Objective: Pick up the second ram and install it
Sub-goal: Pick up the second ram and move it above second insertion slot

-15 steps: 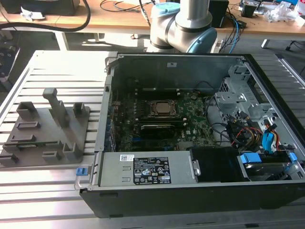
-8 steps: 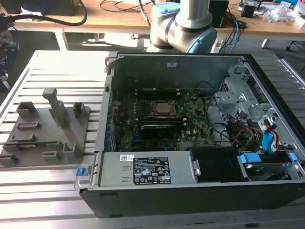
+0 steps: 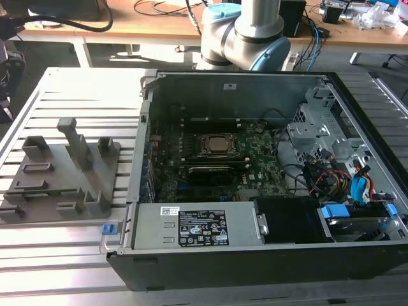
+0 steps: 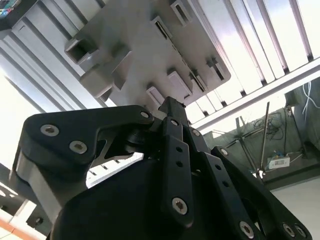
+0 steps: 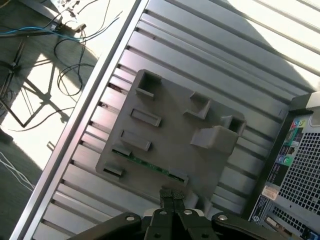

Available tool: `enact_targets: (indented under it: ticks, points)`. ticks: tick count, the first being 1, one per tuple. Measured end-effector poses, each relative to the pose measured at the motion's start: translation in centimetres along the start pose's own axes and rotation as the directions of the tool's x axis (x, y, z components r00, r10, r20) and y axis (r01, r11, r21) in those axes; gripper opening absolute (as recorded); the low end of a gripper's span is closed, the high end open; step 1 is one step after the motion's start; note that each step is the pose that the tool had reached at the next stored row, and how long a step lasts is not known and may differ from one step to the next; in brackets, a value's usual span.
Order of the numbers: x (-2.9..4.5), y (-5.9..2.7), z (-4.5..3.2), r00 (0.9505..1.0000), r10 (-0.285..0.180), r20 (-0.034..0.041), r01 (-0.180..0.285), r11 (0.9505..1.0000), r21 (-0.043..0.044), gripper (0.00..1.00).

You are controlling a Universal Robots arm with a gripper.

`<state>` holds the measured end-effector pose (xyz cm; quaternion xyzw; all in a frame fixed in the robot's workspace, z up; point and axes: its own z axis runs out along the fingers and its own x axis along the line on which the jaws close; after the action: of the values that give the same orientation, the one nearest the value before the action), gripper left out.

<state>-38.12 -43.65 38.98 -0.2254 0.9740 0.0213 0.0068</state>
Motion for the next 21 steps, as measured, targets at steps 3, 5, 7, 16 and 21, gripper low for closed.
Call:
enact_targets:
  ticks: [3, 5, 7, 16, 21]
  points:
    - [0.00, 0.00, 0.00, 0.9988, -0.049, -0.0018, 0.049, 0.9988, -0.0011, 0.11]
    - [0.00, 0.00, 0.00, 0.9971, -0.076, -0.0027, 0.076, 0.9971, -0.0018, 0.11]
    - [0.00, 0.00, 0.00, 0.9939, -0.110, -0.0040, 0.110, 0.9939, -0.0028, 0.11]
    - [0.00, 0.00, 0.00, 0.9788, -0.205, -0.0073, 0.205, 0.9788, -0.0055, 0.11]
    - [0.00, 0.00, 0.00, 0.9429, -0.333, -0.0115, 0.333, 0.9429, -0.0098, 0.11]
